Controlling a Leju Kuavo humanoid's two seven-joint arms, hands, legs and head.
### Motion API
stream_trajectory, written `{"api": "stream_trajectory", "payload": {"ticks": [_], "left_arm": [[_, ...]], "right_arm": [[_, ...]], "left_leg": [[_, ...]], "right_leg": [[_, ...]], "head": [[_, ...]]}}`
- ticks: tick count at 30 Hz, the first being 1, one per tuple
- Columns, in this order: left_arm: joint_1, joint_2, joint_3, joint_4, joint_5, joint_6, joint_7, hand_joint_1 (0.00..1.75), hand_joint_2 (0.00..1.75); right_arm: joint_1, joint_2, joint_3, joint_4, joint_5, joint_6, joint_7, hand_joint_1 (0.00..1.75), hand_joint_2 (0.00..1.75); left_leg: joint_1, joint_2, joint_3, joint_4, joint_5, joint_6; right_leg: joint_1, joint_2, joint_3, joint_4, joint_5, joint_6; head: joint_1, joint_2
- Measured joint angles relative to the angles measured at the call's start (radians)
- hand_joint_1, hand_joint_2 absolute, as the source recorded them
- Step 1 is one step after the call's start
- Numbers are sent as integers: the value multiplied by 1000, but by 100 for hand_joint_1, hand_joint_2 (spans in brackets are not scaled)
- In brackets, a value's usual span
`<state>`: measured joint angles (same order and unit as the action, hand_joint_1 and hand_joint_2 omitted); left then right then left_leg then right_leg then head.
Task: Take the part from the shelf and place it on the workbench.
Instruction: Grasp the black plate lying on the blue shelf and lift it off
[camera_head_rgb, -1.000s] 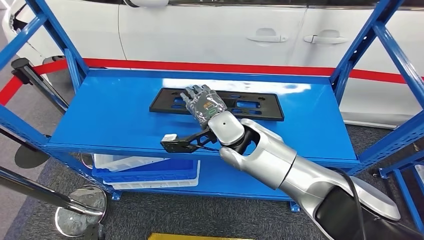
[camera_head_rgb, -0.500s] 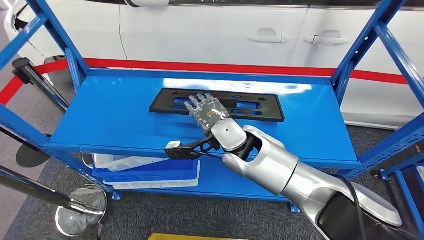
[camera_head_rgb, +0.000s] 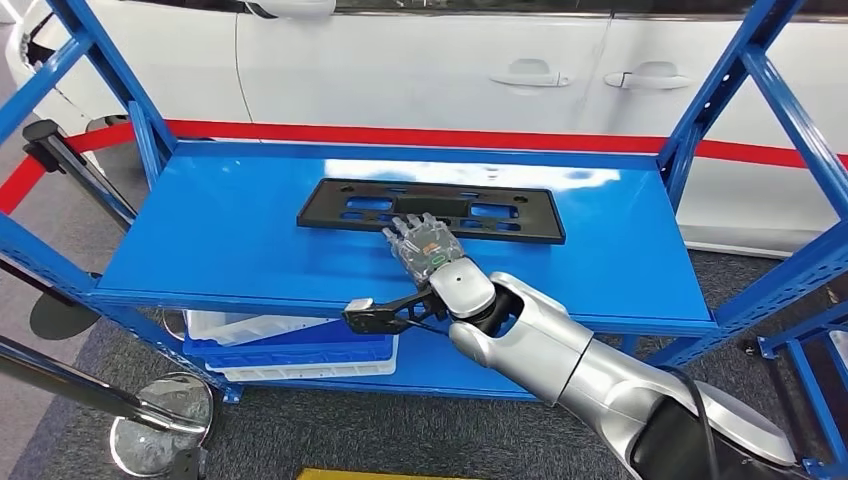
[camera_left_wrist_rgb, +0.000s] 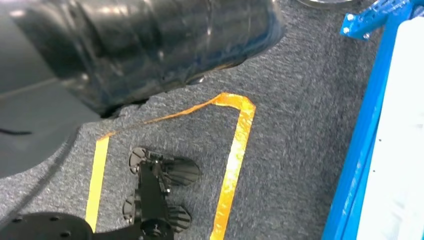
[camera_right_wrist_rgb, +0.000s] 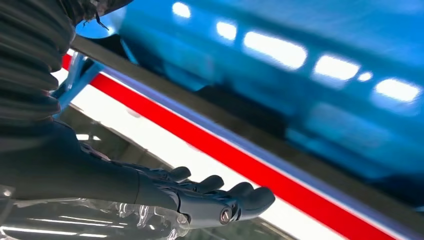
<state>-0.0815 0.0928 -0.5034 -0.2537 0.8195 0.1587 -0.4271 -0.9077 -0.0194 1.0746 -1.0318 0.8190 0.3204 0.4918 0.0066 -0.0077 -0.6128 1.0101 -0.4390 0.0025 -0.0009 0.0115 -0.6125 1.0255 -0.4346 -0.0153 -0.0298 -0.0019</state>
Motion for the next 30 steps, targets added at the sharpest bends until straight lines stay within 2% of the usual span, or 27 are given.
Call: {"api": "stream_trajectory", "payload": {"ticks": [2, 3, 6, 7, 8, 9, 11, 12, 13, 16, 18, 19, 21, 22, 23, 24, 26, 27, 28, 30], "left_arm": [[1, 0, 0, 0, 0, 0, 0, 0, 0], [0, -1, 0, 0, 0, 0, 1, 0, 0], [0, -1, -2, 0, -2, 0, 1, 0, 0], [0, -1, -2, 0, -2, 0, 1, 0, 0], [1, -1, -3, 0, -4, 0, 1, 0, 0], [1, -1, -3, 0, -6, -1, 1, 0, 0], [1, -3, -4, 0, -11, -2, 1, 0, 0], [1, -3, -5, 0, -13, -4, 1, 0, 0], [1, -4, -6, 0, -15, -5, 2, 0, 0], [0, -5, -14, 0, -21, -8, 4, 0, 0], [0, -8, -22, 0, -25, -10, 4, 0, 0], [0, -9, -25, 0, -27, -11, 4, 0, 0], [2, -10, -29, 0, -29, -12, 4, 0, 0], [3, -10, -29, 0, -30, -12, 4, 0, 0], [5, -10, -30, 0, -30, -12, 4, 0, 0], [5, -11, -31, 0, -30, -12, 4, 0, 0], [5, -11, -34, 0, -30, -12, 4, 0, 0], [4, -11, -36, 0, -30, -12, 4, 0, 0], [2, -11, -38, 0, -30, -12, 3, 0, 0], [1, -11, -43, 0, -30, -12, 3, 0, 0]], "right_arm": [[2, 0, 0, 9, 0, 0, 0, 0, 175], [2, -1, 0, 14, 0, 1, 0, 0, 175], [9, -1, 0, 33, 0, -2, 1, 0, 175], [15, -2, 0, 42, 0, -6, 2, 0, 175], [19, -3, 0, 52, 0, -12, 2, 0, 175], [22, -4, 0, 62, 1, -19, 2, 0, 175], [23, -5, 0, 85, 4, -34, 2, 0, 175], [22, -4, 0, 96, 5, -42, 2, 0, 175], [22, -4, 0, 107, 6, -50, 4, 0, 175], [22, -3, 0, 144, 7, -79, 15, 0, 175], [19, -2, 0, 170, 11, -95, 28, 0, 175], [17, -2, 0, 183, 14, -102, 36, 0, 175], [15, -2, 0, 208, 21, -118, 49, 0, 175], [15, -2, 0, 218, 24, -125, 54, 0, 175], [14, -3, -1, 229, 25, -130, 58, 0, 175], [13, -3, -1, 237, 26, -134, 60, 0, 175], [10, -3, -1, 250, 27, -138, 62, 0, 175], [7, -3, -2, 256, 28, -139, 63, 0, 175], [5, -3, -2, 262, 31, -138, 65, 0, 175], [1, -3, -2, 274, 36, -136, 71, 0, 175]], "left_leg": [[5, 2, 5, -9, 6, 10], [8, 3, 7, -14, 9, 16], [9, 3, 8, -16, 11, 24], [8, 3, 8, -15, 10, 25], [8, 3, 8, -14, 10, 25], [8, 2, 8, -12, 9, 24], [8, 0, 7, -6, 5, 19], [6, 0, 4, -1, 2, 15], [5, 0, 2, 2, 1, 10], [5, 0, -3, 2, 2, -5], [7, 2, -16, 34, -22, -16], [8, 3, -35, 78, -49, -21], [9, 3, -91, 208, -110, -27], [10, 3, -115, 261, -126, -28], [10, 3, -125, 284, -127, -28], [10, 3, -118, 270, -109, -26], [9, 3, -57, 149, -47, -20], [7, 3, -24, 82, -25, -16], [5, 2, 0, 33, -12, -12], [0, 1, 14, 2, -12, -4]], "right_leg": [[0, -1, -5, 11, -11, 11], [0, -2, -17, 40, -31, 15], [-3, -3, -101, 225, -120, 23], [-4, -3, -123, 271, -131, 25], [-5, -3, -129, 281, -123, 26], [-7, -3, -114, 250, -98, 25], [-8, -3, -48, 115, -34, 22], [-8, -3, -19, 57, -15, 19], [-7, -3, -2, 22, -8, 16], [-3, -2, 2, 6, -6, 0], [-7, -4, 5, -1, -1, -12], [-9, -6, 6, -3, 1, -15], [-8, -8, 6, -3, 1, -18], [-7, -8, 6, -2, 1, -18], [-7, -8, 6, -1, 1, -18], [-7, -8, 6, 0, 1, -18], [-7, -7, 7, 2, 0, -17], [-5, -6, 6, 3, 0, -15], [-3, -6, 5, 3, 0, -11], [-1, -5, 4, 0, 1, -1]], "head": [[1, 0], [3, 0], [6, 0], [6, 0], [6, 0], [6, 0], [6, 0], [5, 0], [5, 0], [5, 0], [2, 0], [1, 0], [-1, 0], [-1, 0], [-1, 0], [-1, 0], [-1, 0], [-1, 0], [0, 0], [0, 0]]}}
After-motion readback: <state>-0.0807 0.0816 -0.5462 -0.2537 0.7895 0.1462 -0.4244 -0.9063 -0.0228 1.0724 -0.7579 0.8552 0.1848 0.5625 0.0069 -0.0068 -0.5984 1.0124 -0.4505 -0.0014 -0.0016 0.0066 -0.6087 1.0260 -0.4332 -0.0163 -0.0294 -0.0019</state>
